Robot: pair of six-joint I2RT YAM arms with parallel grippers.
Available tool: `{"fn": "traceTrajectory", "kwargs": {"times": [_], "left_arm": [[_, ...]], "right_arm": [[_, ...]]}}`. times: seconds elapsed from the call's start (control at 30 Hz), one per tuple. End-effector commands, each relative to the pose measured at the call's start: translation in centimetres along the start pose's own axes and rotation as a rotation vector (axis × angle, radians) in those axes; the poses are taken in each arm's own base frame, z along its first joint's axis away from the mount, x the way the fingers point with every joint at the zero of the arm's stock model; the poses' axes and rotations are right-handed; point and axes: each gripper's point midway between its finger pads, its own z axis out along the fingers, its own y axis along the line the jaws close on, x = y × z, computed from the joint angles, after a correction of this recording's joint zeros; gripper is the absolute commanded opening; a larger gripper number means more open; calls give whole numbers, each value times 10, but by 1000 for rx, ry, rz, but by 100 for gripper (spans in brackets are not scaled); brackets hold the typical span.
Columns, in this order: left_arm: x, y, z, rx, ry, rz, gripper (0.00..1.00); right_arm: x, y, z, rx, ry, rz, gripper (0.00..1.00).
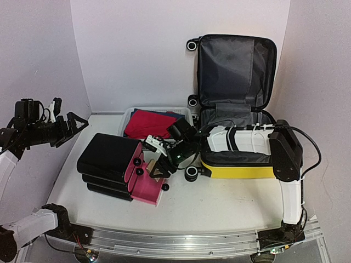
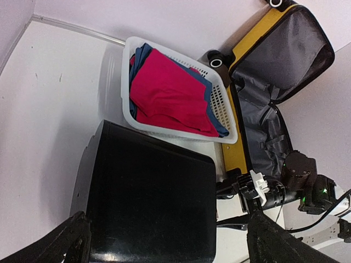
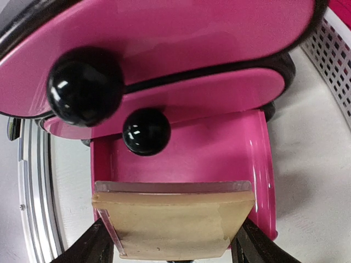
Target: Open, take out, and arrange the luggage
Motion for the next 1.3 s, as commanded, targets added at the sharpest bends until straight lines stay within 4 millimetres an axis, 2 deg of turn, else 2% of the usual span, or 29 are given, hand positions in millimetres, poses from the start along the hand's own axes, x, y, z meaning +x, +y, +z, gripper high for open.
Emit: {"fn": "traceTrajectory", "kwargs": {"times": [0.0,0.2,0.4,0.5,0.57,0.67,0.7,0.8,0.9,0.97,1.13,1.27], "left_arm": [[0,-12,1,69,2,44,99],[12,-9,7,74,66,32,98],[15,-6,8,60,92,48,98],[13,-3,13,43,105,57,98],[13,1,18,30,121,66,98],[11,14,30,-30,152,88,98],[10,19,34,-54,167,97,98],[4,30,45,-103,200,110,98],[-5,29,53,-106,207,115,98],[-13,26,57,-101,205,120,98],[-25,28,73,-106,228,153,98],[-19,36,87,-106,278,146,95]], "right_arm": [[-41,10,-3,23,-91,-150,53],[-32,1,14,47,-63,-187,56],[-15,-8,27,74,-28,-196,59],[-11,-10,31,92,-27,-187,64],[-15,-13,31,114,-36,-151,70],[-25,-15,22,145,-64,-50,86],[-29,-14,17,153,-77,-18,97],[-33,-12,7,170,-80,54,98],[-31,-9,-6,190,-86,128,98],[-27,-14,-18,245,-60,193,98],[13,-21,-54,411,68,441,98],[60,-21,-66,491,178,592,98]]}}
